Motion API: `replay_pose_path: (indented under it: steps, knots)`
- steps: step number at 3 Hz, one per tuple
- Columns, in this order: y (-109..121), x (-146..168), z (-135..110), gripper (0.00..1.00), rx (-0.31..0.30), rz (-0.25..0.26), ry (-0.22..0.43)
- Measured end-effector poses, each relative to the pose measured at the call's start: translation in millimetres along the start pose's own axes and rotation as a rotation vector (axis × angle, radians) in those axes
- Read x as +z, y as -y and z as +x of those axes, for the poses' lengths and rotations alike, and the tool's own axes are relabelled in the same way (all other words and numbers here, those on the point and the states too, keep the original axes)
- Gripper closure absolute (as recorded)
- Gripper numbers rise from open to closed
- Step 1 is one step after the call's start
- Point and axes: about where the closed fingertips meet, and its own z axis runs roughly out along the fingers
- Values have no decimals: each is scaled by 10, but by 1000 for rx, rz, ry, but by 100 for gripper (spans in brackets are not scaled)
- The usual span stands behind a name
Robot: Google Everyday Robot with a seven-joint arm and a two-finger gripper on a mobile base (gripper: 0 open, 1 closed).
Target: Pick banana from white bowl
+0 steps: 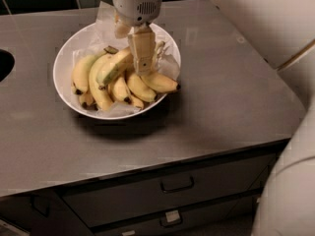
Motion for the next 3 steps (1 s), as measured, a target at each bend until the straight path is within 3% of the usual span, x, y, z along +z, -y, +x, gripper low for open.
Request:
replay_pose_path:
  steps: [1,3]
  knots:
    - [-57,86,10,23,0,-29,9]
    - [79,187,-103,24,-41,-51,15]
